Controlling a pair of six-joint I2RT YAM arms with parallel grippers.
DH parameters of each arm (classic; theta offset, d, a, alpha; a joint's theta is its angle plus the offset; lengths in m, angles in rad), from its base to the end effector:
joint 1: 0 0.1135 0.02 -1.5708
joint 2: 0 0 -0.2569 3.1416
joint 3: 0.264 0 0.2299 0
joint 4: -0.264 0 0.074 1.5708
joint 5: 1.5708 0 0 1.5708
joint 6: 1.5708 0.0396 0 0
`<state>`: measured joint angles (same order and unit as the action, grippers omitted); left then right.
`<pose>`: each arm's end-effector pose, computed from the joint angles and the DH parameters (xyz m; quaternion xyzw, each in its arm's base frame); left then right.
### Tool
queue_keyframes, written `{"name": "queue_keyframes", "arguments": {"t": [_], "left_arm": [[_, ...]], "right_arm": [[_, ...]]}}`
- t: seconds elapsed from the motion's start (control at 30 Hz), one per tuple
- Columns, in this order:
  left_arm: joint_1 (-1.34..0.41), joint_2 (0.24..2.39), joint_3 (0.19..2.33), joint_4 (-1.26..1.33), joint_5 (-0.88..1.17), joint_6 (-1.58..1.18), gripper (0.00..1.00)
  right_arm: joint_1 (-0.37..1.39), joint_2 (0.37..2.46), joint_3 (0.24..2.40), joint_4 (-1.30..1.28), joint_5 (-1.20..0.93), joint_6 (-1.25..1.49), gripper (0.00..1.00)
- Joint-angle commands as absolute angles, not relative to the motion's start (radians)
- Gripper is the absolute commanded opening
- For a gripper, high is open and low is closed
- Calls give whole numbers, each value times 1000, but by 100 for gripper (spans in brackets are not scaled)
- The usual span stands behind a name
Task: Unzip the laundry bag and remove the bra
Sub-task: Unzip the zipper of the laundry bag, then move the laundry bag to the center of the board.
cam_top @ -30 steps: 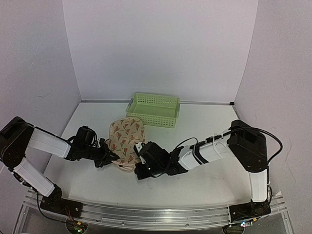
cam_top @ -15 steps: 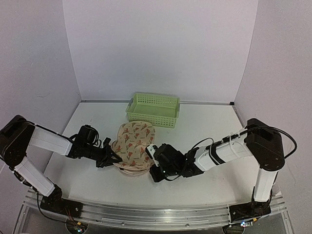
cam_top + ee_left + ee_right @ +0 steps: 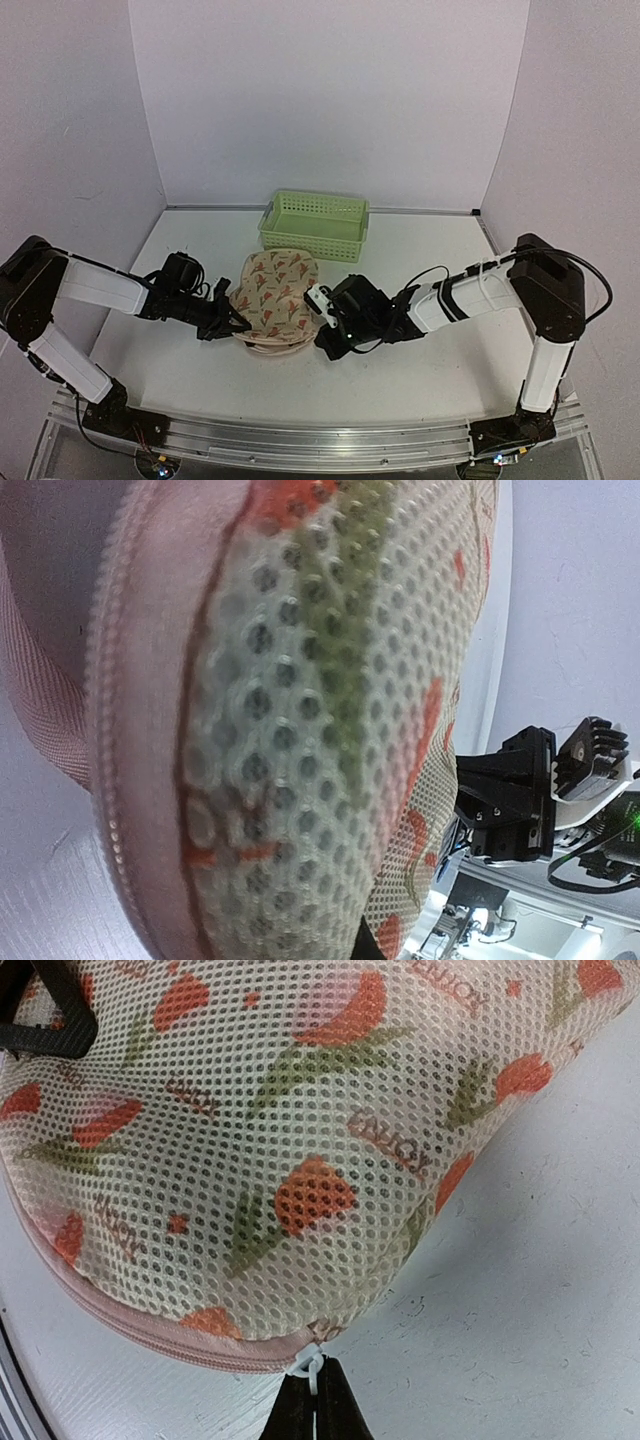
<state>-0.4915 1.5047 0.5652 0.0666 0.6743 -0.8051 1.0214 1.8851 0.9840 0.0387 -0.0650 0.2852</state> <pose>0.2086 -0.1397 0.1457 -0.0268 0.8936 -0.4426 0.0695 0.1848 0.3067 0.1349 -0.3478 0.8706 0.2349 0.2568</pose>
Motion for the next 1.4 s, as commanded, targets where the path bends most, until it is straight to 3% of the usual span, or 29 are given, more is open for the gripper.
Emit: {"name": "queue_keyframes", "arguments": {"t": [0.0, 0.17, 0.43, 0.53, 0.73, 1.13, 1.3, 1.37], "left_arm": [[-500, 1468, 598, 30, 671, -763, 0], [-515, 1466, 599, 31, 655, -770, 0], [-525, 1422, 591, 31, 581, -819, 0], [-532, 1412, 591, 31, 563, -836, 0], [-569, 1399, 590, 30, 518, -888, 0], [-771, 1385, 645, 14, 320, -1050, 0], [-836, 1405, 674, 12, 260, -1111, 8], [-851, 1413, 690, 12, 250, -1111, 18]], "right_arm": [[990, 1849, 1018, -34, -50, 247, 0], [987, 1836, 1015, -46, -108, 243, 2], [988, 1757, 964, -50, -156, 249, 20], [989, 1709, 943, -68, -149, 244, 32], [988, 1606, 906, -108, -71, 236, 48], [987, 1449, 860, -148, 180, 271, 63], [987, 1445, 841, -149, 219, 298, 64], [987, 1446, 838, -147, 226, 305, 65]]}}
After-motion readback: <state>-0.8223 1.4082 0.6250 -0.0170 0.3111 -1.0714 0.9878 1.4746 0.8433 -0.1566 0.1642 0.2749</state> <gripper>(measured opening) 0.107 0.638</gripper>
